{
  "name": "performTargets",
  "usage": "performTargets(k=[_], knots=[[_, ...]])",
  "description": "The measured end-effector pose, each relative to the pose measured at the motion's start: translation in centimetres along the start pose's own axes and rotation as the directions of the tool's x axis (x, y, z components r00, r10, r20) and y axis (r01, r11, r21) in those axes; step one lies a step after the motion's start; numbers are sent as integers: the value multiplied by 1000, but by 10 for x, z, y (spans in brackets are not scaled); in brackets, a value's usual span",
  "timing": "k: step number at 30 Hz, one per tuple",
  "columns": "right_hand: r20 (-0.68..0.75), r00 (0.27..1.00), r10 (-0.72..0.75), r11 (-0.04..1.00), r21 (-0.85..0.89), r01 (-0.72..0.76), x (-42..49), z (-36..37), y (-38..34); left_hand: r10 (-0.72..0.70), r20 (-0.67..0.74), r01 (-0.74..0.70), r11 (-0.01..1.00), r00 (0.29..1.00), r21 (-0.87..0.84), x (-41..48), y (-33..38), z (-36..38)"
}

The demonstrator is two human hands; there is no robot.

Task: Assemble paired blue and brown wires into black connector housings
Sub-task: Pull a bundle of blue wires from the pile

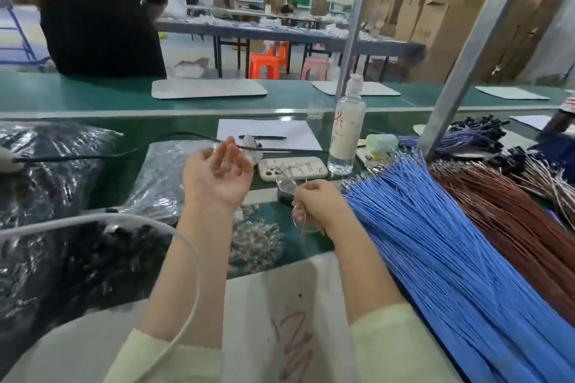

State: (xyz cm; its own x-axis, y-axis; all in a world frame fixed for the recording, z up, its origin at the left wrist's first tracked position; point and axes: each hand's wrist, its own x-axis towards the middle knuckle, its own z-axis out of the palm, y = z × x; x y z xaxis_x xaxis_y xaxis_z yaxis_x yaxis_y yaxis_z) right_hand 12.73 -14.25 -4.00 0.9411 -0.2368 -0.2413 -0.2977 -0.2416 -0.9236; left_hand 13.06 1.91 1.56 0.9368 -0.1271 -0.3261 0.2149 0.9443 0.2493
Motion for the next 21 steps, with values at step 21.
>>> performTargets(k=[21], knots=[[-371,820,-436,896,-265,357,-28,-25,5,-50,102,-1,895,994,445,8,-102,46]])
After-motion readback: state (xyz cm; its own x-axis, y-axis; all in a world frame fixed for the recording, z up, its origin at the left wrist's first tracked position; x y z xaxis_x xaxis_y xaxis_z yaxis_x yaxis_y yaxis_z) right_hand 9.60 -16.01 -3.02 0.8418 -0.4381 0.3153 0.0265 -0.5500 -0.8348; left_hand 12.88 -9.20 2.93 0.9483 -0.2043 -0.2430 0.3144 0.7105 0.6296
